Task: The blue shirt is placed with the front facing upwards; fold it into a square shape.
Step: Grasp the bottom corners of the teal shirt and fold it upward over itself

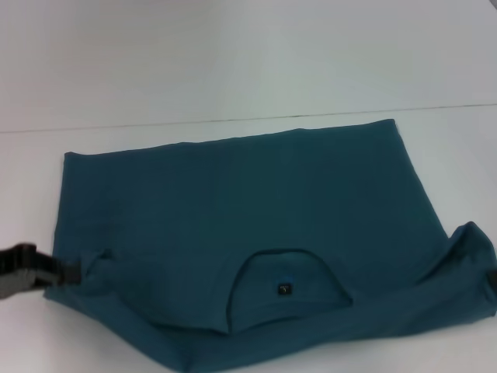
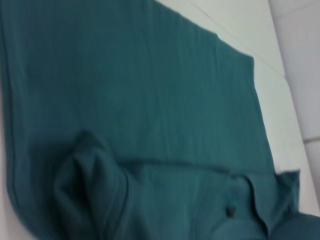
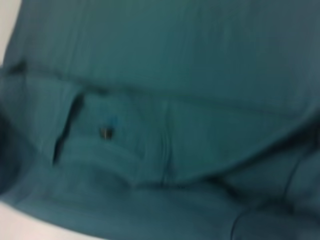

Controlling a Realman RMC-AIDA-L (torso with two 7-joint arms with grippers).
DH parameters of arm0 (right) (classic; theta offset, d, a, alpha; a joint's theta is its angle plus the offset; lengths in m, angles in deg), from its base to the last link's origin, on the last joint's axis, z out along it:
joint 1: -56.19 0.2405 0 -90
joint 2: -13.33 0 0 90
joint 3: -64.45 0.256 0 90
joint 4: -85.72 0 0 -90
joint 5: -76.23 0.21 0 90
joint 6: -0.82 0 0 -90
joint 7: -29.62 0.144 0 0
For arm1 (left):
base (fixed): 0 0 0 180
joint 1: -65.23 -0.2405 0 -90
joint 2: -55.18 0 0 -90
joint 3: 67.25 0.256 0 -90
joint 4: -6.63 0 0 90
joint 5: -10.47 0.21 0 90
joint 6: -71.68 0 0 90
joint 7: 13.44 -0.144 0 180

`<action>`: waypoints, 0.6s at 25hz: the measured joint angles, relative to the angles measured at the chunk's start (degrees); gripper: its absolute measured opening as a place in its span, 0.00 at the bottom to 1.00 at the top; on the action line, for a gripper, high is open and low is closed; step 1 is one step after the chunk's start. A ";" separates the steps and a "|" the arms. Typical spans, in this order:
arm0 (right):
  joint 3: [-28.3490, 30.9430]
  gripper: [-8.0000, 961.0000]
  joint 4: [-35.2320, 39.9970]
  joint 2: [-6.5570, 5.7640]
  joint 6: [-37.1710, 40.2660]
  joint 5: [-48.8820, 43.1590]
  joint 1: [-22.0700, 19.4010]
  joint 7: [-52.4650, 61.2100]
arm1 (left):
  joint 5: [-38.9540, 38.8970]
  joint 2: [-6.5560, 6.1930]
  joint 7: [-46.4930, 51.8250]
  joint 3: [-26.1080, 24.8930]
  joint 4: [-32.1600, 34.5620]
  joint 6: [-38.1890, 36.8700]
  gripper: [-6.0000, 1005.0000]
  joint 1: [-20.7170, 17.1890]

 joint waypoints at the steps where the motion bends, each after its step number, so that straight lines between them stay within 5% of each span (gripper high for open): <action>1: 0.07 0.06 -0.05 -0.10 -0.80 0.65 0.24 0.38 | 0.00 -0.08 0.57 0.09 -0.04 0.82 0.03 0.36; 5: 0.07 0.06 -0.77 -0.16 -6.10 3.19 2.02 2.85 | 0.06 -0.43 2.67 0.21 -0.98 4.50 0.03 2.46; 15: -0.45 0.04 -5.09 2.45 -24.57 6.10 7.21 7.02 | 0.50 -1.21 4.57 0.30 -8.06 19.20 0.03 8.49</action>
